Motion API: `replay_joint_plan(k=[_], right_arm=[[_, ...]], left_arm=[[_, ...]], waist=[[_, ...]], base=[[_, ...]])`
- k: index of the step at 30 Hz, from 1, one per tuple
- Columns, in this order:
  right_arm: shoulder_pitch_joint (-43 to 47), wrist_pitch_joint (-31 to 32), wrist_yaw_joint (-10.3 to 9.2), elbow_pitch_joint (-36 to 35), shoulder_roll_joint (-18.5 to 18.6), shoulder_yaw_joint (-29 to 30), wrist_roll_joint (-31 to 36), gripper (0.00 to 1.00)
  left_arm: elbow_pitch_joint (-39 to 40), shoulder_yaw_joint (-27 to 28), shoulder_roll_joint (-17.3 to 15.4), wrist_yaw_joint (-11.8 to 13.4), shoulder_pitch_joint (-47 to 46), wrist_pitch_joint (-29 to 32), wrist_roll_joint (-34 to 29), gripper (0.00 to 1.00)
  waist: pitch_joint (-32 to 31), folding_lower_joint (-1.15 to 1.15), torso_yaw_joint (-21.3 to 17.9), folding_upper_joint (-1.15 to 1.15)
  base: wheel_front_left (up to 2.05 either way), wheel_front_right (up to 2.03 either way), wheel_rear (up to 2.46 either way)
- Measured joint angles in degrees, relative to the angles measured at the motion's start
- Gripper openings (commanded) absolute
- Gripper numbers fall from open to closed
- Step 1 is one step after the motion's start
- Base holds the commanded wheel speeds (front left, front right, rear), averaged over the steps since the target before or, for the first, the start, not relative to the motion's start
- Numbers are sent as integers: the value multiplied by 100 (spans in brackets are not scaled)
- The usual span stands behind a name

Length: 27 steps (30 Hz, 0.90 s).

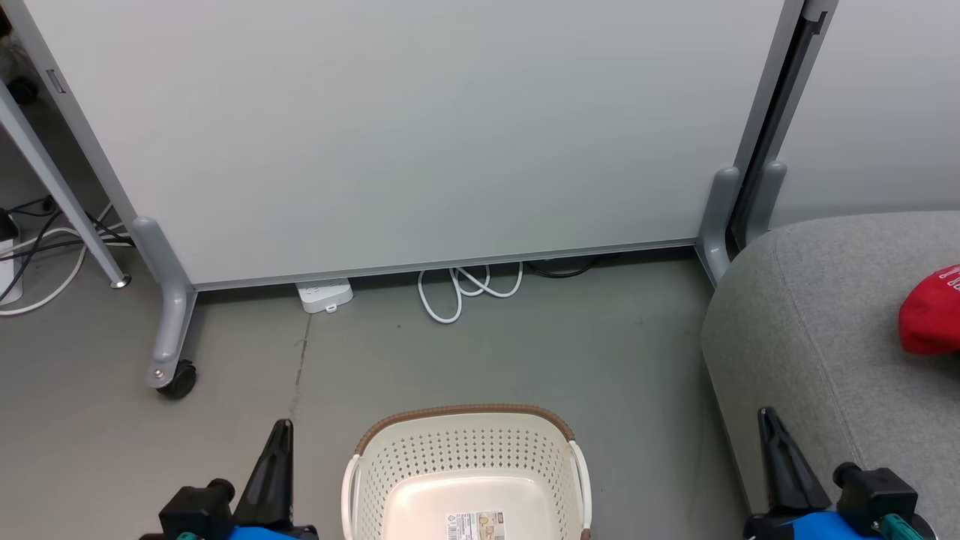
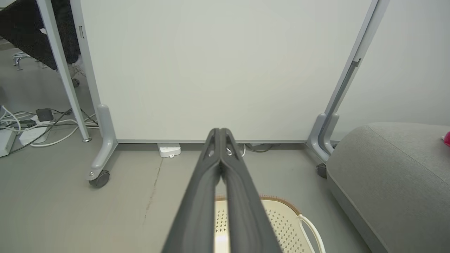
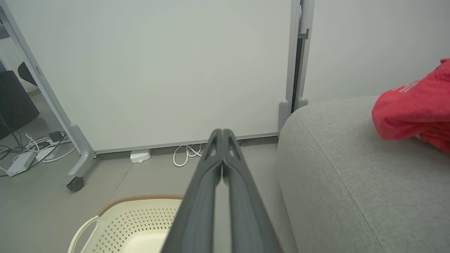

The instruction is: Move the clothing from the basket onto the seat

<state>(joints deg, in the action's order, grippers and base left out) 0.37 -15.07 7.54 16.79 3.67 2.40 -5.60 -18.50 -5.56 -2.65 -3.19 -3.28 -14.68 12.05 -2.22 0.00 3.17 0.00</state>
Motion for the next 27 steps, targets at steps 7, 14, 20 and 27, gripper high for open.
replay_joint_plan(k=[7, 14, 20, 27], right_arm=[[-7, 224, 1, 70, -8, 57, -721, 0], [-18, 404, 1, 30, -11, 80, -1493, 0], [-38, 567, 1, -12, -18, 107, -2205, 0], [-73, 715, 0, -40, -25, 136, -2873, 0]], left_arm=[[-42, 121, 8, -23, 31, 221, 681, 0], [8, 190, 8, -53, 30, 388, 1400, 0], [49, 311, 8, -100, 21, 559, 2061, 0], [88, 376, 8, -130, 11, 711, 2671, 0]], waist=[[13, 0, -18, 0], [27, 0, -36, 0], [40, 1, -53, 0], [54, 1, -71, 0]], base=[[0, 0, 0], [0, 0, 0], [0, 0, 0], [0, 0, 0]])
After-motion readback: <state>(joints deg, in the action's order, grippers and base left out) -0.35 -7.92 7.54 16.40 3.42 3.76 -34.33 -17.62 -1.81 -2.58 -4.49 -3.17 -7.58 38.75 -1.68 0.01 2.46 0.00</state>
